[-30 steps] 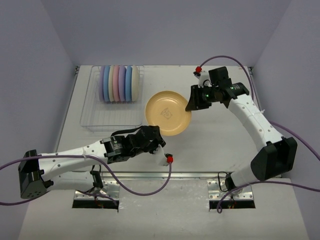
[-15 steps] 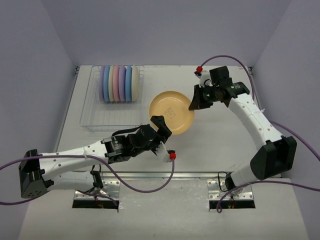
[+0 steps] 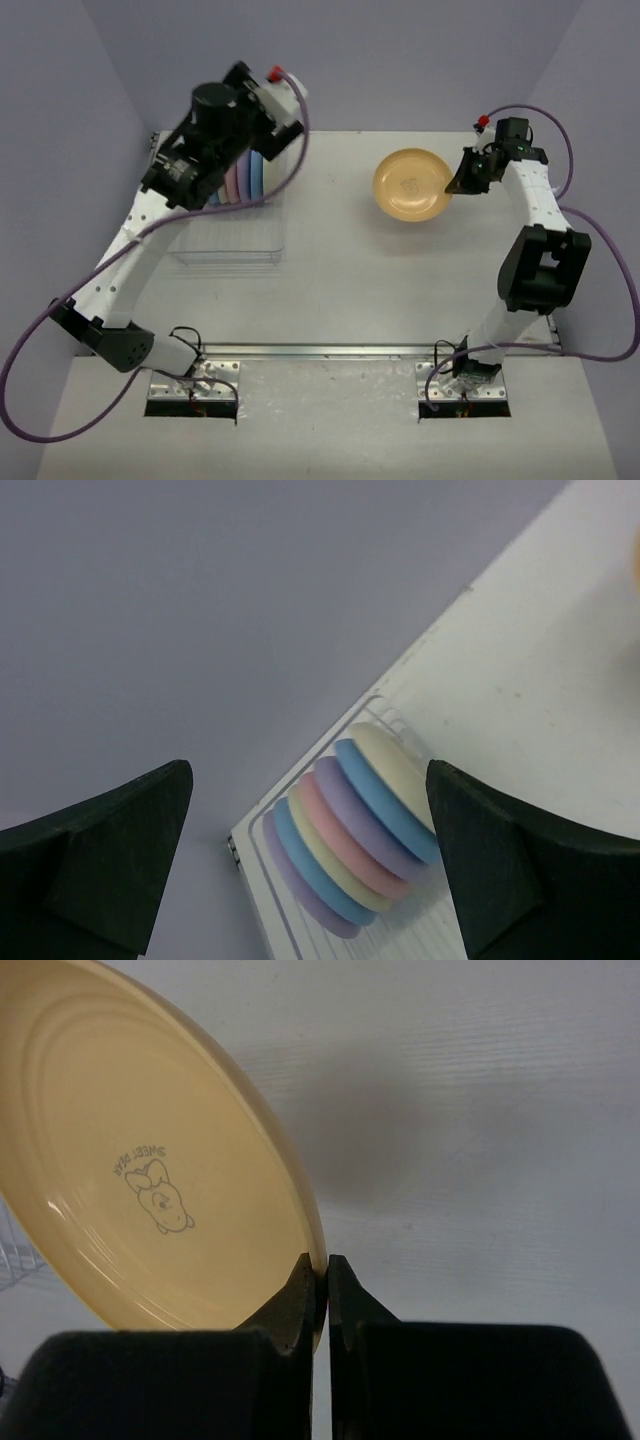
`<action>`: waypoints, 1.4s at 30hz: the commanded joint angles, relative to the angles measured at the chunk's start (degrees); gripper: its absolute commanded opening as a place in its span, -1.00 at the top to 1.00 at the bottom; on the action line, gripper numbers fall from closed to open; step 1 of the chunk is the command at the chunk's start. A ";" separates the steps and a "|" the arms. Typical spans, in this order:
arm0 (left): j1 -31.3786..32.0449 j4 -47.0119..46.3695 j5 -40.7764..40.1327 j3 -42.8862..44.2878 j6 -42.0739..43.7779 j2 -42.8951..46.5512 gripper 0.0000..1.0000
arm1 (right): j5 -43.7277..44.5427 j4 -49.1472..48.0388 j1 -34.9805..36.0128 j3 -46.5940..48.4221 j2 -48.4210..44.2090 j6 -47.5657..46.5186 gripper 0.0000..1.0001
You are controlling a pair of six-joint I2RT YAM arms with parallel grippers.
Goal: Unload the plates from the dish rack
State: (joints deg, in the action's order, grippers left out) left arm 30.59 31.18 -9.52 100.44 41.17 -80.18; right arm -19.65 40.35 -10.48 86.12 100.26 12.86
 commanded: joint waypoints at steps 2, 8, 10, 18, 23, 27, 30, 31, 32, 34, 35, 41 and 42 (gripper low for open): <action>-22.40 12.19 18.69 9.78 -28.22 -5.17 -1.00 | 1.57 -4.30 0.25 9.46 9.99 0.80 1.00; -35.67 9.60 30.25 -0.96 -34.66 -3.41 -0.99 | 3.74 -6.25 0.11 18.63 19.90 0.77 1.00; -37.11 8.32 31.79 -4.17 -34.73 -2.46 -0.94 | 4.54 -6.87 0.11 20.88 22.76 0.34 1.00; -41.08 6.03 36.77 -9.31 -36.44 -2.41 -0.81 | 4.78 -6.77 0.04 28.81 32.36 -0.16 1.00; -43.16 4.52 39.99 -11.72 -38.65 -2.89 -0.79 | 7.37 -6.77 0.02 30.67 36.64 -1.59 1.00; -44.10 2.94 41.71 -12.95 -39.94 -3.10 -0.79 | 10.08 -6.77 0.02 30.39 37.86 -3.25 0.90; -44.66 2.57 43.46 -13.37 -40.58 -3.85 -0.78 | 11.78 -6.72 0.02 30.16 38.38 -4.42 0.75; -44.86 2.52 44.06 -13.48 -40.64 -4.07 -0.77 | 12.46 -6.77 0.02 30.13 38.43 -4.66 0.62; -44.97 2.38 44.31 -13.63 -40.64 -4.21 -0.77 | 12.79 -6.77 0.02 30.06 38.43 -4.84 0.54; -45.17 2.10 44.67 -14.06 -40.64 -4.37 -0.76 | 13.18 -6.77 0.02 29.86 38.40 -5.07 0.33; -45.25 1.98 44.75 -14.35 -40.64 -4.37 -0.76 | 13.23 -6.77 0.02 29.74 38.35 -5.12 0.20; -46.26 1.79 45.52 -15.10 -42.51 -4.55 -0.76 | 14.38 -6.13 0.02 30.36 38.07 -5.28 -0.26; -46.43 1.88 45.89 -15.06 -42.80 -4.55 -0.76 | 14.36 -5.96 0.02 30.51 37.93 -5.22 -0.26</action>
State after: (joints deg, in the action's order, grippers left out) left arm -14.55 35.79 33.85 85.42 0.60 -85.15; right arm -7.03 34.99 -10.37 114.10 138.43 8.50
